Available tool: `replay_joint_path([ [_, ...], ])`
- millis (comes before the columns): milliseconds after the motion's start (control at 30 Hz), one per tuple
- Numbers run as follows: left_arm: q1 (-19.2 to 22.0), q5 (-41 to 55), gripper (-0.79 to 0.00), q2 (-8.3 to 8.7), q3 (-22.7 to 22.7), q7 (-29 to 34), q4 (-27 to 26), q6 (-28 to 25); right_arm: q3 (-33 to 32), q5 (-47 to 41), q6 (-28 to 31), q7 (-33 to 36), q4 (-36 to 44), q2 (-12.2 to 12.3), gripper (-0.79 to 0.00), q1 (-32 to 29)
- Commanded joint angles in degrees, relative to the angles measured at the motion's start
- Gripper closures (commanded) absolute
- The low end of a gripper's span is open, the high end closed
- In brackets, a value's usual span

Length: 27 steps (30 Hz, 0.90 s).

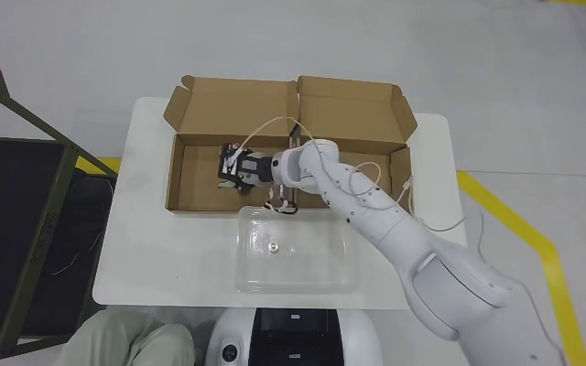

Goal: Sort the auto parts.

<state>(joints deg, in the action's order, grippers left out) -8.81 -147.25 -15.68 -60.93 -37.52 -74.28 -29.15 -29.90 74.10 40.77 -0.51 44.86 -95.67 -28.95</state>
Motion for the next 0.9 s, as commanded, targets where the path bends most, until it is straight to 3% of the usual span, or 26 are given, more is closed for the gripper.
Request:
replay_joint_path([
  [0,0.00,0.00,-0.785,0.00,0.00,0.00,0.00,0.00,-1.32,0.68,-0.01,1.66,3.77,1.20,-0.496,-1.67],
  [500,0.00,0.00,-0.785,0.00,0.00,0.00,0.00,0.00,-15.09,6.32,5.36,14.28,34.46,10.64,-0.560,-20.36],
  [867,0.00,0.00,-0.785,0.00,0.00,0.00,0.00,0.00,-21.26,9.88,10.76,17.98,47.32,14.55,-0.588,-31.21],
])
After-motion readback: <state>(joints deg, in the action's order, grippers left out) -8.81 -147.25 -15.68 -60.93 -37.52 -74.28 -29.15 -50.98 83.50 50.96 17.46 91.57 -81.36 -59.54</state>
